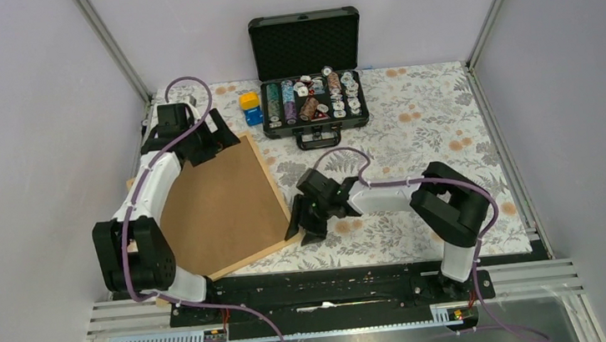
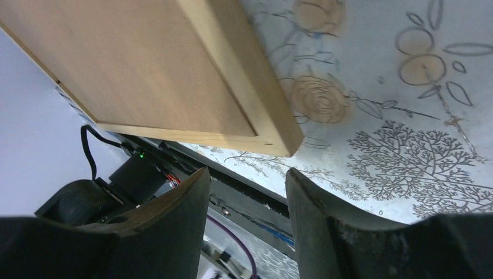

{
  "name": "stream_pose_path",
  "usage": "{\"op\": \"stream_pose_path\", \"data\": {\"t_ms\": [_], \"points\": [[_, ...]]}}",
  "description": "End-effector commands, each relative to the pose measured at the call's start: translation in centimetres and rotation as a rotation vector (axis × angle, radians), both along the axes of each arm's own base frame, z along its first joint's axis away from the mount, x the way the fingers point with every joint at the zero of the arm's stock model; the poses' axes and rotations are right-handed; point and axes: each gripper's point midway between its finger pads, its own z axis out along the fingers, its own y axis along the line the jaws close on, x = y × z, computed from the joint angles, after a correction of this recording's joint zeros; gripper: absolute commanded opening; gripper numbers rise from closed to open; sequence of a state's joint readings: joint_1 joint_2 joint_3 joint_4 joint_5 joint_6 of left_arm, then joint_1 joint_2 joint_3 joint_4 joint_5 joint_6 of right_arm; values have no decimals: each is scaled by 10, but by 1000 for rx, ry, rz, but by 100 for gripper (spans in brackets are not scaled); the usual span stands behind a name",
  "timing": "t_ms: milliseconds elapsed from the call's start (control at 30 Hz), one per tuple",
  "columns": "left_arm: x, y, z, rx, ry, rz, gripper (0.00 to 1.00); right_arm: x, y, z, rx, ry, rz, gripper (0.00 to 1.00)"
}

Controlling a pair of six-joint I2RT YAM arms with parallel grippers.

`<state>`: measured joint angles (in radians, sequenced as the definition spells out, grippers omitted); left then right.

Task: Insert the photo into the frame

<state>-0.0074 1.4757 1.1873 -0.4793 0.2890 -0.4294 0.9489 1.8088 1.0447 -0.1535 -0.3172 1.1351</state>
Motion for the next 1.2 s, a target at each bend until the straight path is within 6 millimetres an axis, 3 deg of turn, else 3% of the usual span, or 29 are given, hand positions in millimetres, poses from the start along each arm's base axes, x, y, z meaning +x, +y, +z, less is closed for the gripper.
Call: {"op": "stream_pose_path", "data": {"t_ms": [0, 200, 500, 700, 967, 1167], "points": [[7, -18, 25, -27, -74, -85, 98, 5, 24, 21, 136, 39, -191, 57], [1, -29, 36, -60, -110, -127, 98, 1, 28, -9, 91, 94, -267, 55], [-11, -32, 55, -65, -172, -156, 99, 14, 5, -47, -35, 109, -465, 43], [-14, -38, 68, -96, -202, -177, 99, 31, -2, -49, -129, 61, -511, 40], [-7, -32, 74, -87, -220, -131, 99, 65, -38, -58, -275, 52, -514, 35], [25, -3, 66, -131, -185, 5, 99, 88, -95, -81, -414, 7, -415, 35]]}}
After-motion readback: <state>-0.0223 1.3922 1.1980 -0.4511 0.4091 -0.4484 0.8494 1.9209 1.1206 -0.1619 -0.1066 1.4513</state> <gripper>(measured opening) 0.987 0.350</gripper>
